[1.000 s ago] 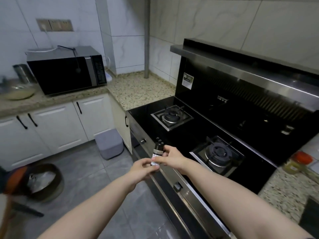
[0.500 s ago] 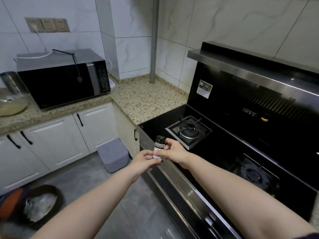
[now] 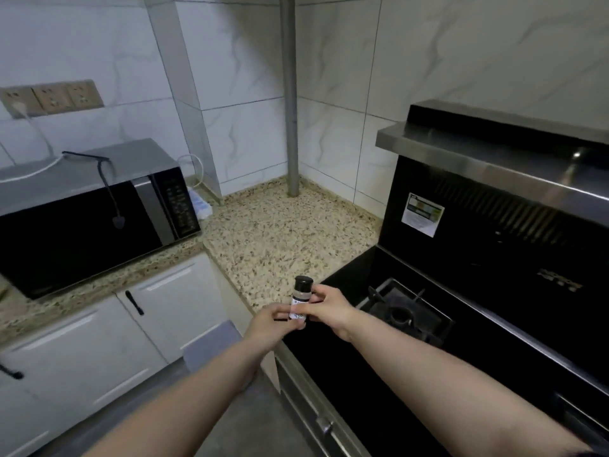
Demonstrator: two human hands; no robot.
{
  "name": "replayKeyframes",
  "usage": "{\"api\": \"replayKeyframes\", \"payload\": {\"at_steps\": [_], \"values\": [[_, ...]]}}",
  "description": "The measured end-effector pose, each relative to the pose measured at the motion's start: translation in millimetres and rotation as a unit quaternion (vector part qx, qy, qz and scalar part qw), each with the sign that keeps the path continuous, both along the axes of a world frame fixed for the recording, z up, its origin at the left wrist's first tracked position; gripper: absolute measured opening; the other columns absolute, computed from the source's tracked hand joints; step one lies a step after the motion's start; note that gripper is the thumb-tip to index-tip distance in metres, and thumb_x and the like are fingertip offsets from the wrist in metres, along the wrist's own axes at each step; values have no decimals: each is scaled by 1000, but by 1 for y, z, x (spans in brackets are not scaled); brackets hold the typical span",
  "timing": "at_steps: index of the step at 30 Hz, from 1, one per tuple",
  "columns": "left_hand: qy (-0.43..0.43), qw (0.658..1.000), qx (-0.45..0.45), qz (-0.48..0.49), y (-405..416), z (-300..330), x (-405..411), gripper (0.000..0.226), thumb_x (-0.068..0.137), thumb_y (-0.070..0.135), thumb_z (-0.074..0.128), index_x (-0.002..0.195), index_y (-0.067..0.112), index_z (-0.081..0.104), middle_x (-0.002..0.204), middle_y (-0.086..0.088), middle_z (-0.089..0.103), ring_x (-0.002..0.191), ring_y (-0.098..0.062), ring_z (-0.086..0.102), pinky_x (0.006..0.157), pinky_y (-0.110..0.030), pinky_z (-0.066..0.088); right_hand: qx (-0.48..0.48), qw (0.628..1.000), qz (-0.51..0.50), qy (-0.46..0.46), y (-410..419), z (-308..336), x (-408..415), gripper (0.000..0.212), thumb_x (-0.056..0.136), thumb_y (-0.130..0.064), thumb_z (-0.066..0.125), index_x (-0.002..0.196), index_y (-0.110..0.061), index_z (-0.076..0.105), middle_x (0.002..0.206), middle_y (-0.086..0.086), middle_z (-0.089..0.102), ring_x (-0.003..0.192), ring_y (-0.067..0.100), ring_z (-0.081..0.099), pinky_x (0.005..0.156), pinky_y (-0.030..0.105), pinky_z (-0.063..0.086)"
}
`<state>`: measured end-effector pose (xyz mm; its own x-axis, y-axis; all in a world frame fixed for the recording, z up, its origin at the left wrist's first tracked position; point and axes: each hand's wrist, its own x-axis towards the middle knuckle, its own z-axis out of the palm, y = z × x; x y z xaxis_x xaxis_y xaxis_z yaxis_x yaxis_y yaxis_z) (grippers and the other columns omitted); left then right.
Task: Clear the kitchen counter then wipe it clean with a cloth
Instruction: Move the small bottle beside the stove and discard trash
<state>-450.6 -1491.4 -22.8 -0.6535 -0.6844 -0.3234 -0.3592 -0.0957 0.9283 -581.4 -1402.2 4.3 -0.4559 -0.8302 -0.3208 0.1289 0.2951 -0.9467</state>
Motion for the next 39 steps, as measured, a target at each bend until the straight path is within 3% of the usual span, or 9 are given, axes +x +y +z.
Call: {"api": "replayKeyframes", "payload": {"at_steps": [6,10,15,18,24,28,31,36,39], "values": [[14,1000,11,6,-60,8,-71,27,78,0,77,101,0,64,93,-15,72,71,-10,67,63,-12,52,1,1000,-16,3,-58,14,-69,27,84,-6,75,109,-9,65,85,-5,69,59,-9,64,53,7,44],[17,999,11,-41,-87,3,-124,22,75,4,81,91,9,66,83,-5,73,61,0,67,56,-11,48,-2,997,-71,36,-77,4,-118,41,78,-4,80,114,-2,61,73,-7,65,66,-4,63,62,8,47],[27,992,-22,-121,-136,-11,-192,26,71,10,85,90,6,67,81,-3,75,81,-16,71,75,-25,56,-1,991,-130,34,-101,-12,-172,34,75,3,81,100,-6,60,66,-10,66,58,-3,62,57,11,47],[30,976,-61,-207,-168,-26,-236,22,76,9,81,93,9,67,84,-5,74,84,-16,70,77,-28,55,23,981,-189,37,-122,-27,-200,37,71,-1,85,101,-5,64,82,1,70,73,5,65,68,16,52],[16,946,-80,-313,-228,-62,-324,26,79,17,80,94,24,61,90,-4,71,86,-19,70,79,-37,56,42,950,-308,-14,-162,-44,-250,36,75,0,81,107,-12,70,102,10,73,94,17,68,94,35,54],[-2,945,-86,-315,-252,-83,-376,28,78,8,78,92,22,57,90,-1,69,83,-19,68,74,-33,53,44,921,-383,-52,-181,-55,-271,28,83,1,73,100,-21,69,92,-1,67,82,10,64,79,24,54],[-23,937,-70,-340,-261,-97,-415,33,76,9,79,103,18,60,95,-4,70,88,-22,69,84,-39,55,34,891,-439,-115,-183,-65,-281,28,89,-4,68,112,-19,66,105,2,71,88,17,68,73,25,54],[-26,926,-84,-367,-253,-123,-475,34,73,10,82,92,25,57,95,-5,72,90,-27,69,84,-45,56,3,842,-512,-171,-180,-83,-295,28,95,-11,61,122,-17,62,104,5,72,97,23,67,77,28,53],[-24,923,-103,-370,-243,-130,-501,32,73,10,82,90,20,57,82,3,67,82,-20,68,71,-30,53,-3,826,-530,-192,-177,-89,-292,24,96,-11,59,118,-19,62,105,4,73,96,23,69,77,28,54]]}}
